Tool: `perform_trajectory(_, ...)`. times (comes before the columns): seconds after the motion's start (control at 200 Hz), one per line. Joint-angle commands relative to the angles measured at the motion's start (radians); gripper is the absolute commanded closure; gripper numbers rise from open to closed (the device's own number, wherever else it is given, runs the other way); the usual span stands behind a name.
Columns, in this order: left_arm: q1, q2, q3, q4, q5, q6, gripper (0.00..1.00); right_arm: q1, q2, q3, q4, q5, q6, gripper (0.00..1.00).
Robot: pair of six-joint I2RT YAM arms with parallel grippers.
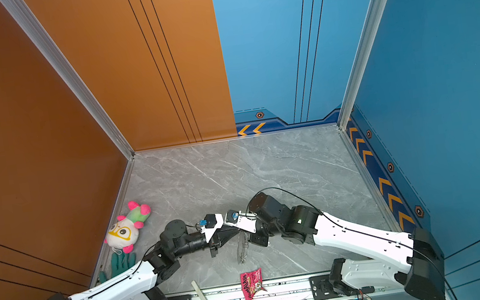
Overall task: Attach keys to a key ring
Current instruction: Insert the key into the keyring.
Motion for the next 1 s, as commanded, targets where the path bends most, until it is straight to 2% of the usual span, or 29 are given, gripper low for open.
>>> perform_trajectory(0.0, 0.008, 0.029, 0.02, 0.013, 0.071, -0.011, 0.87, -0.005, -0.03, -0.006, 0.021, -0.042, -0.017, 1.0)
perform_trajectory(0.315, 0.01, 0.032, 0.023, 0.013, 0.06, -0.011, 1.0, -0.004, -0.024, -0.012, 0.029, -0.042, -0.019, 1.0)
perform_trajectory(0.385, 0.01, 0.026, 0.021, 0.013, 0.051, -0.013, 1.0, -0.005, -0.024, -0.013, 0.031, -0.032, -0.017, 1.0)
perform_trajectory(0.571, 0.013, 0.01, 0.016, 0.017, -0.006, -0.019, 1.0, -0.028, -0.039, -0.027, 0.057, -0.013, 0.033, 0.76)
perform_trajectory(0.666, 0.022, -0.004, -0.004, 0.057, -0.045, -0.039, 1.0, -0.07, -0.068, -0.063, 0.11, -0.046, 0.084, 0.67)
perform_trajectory(0.826, 0.045, -0.025, -0.034, 0.125, -0.066, -0.076, 1.0, -0.157, -0.151, -0.183, 0.287, -0.172, 0.196, 0.6)
perform_trajectory(0.996, 0.061, -0.021, -0.048, 0.18, -0.058, -0.111, 1.0, -0.183, -0.154, -0.266, 0.414, -0.206, 0.247, 0.58)
